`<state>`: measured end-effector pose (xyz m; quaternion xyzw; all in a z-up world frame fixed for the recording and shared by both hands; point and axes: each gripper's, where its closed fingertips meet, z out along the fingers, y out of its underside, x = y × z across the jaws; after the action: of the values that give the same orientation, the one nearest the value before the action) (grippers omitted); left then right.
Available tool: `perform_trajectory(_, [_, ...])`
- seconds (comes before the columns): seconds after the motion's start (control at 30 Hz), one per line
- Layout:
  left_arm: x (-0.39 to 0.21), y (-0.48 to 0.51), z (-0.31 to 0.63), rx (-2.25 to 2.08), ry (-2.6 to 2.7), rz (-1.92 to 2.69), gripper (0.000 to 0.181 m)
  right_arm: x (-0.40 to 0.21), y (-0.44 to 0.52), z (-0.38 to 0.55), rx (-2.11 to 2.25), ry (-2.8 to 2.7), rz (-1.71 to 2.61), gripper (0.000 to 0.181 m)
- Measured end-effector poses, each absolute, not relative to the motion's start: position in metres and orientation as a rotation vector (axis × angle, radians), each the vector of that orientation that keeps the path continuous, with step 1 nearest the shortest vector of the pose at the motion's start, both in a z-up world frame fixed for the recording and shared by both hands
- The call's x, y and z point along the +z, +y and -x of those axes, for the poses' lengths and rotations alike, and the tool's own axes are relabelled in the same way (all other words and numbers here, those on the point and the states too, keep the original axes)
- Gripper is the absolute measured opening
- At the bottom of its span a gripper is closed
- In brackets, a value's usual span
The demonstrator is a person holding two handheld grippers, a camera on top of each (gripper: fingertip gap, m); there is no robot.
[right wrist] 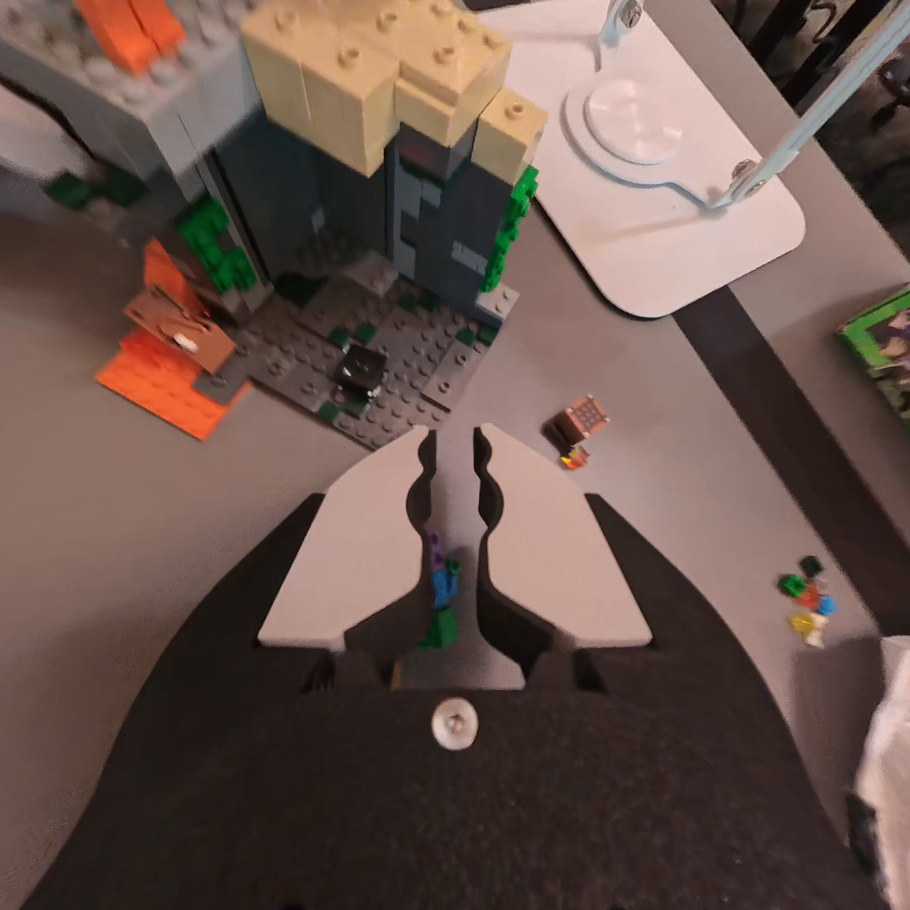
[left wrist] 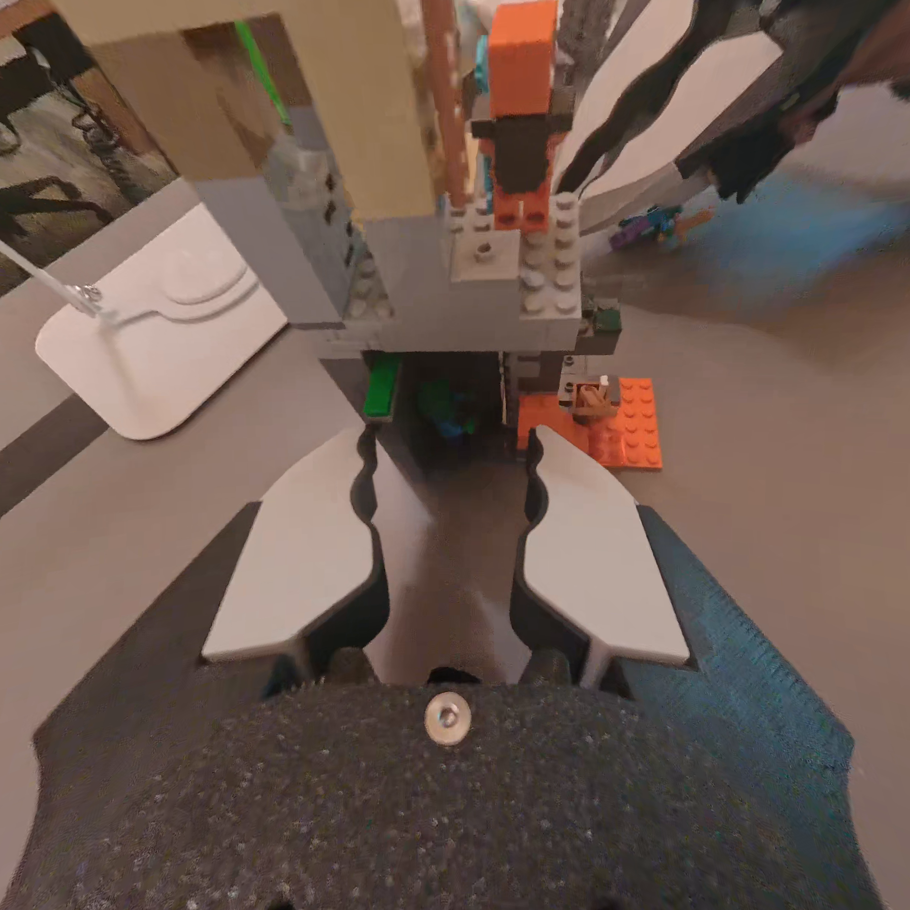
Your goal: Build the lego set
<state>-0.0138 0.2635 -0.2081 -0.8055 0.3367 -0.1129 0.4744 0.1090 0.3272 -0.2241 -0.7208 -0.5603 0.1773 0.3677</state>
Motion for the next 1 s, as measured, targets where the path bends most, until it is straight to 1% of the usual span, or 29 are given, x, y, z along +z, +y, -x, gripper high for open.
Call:
perform_trajectory(0.1, [-0.209, 0.265, 0.012, -0.242, 0.831, 1.955, 0.056, -0.232, 0.322, -0.116, 0.356, -1.631, 1.805, 0.017])
perform_trajectory(0.2, [-0.208, 0.265, 0.013, -0.262, 0.805, 1.962, 0.053, -0.237, 0.304, -0.113, 0.450, -1.783, 1.808, 0.023])
perform_trajectory(0.33, [-0.208, 0.265, 0.014, -0.252, 0.792, 1.967, 0.052, -0.248, 0.306, -0.115, 0.424, -1.842, 1.871, 0.039])
perform_trajectory(0.47, [-0.210, 0.265, 0.014, -0.268, 0.782, 1.972, 0.050, -0.251, 0.303, -0.109, 0.490, -1.835, 1.924, 0.039])
perform_trajectory(0.6, [-0.210, 0.265, 0.014, -0.270, 0.770, 1.972, 0.051, -0.252, 0.301, -0.109, 0.534, -1.815, 1.983, 0.035])
perform_trajectory(0.7, [-0.210, 0.263, 0.015, -0.283, 0.754, 1.978, 0.050, -0.252, 0.288, -0.108, 0.566, -1.835, 1.981, 0.032])
perform_trajectory(1.0, [-0.209, 0.251, 0.020, -0.315, 0.758, 1.981, 0.052, -0.252, 0.255, -0.103, 0.536, -1.928, 1.918, 0.031])
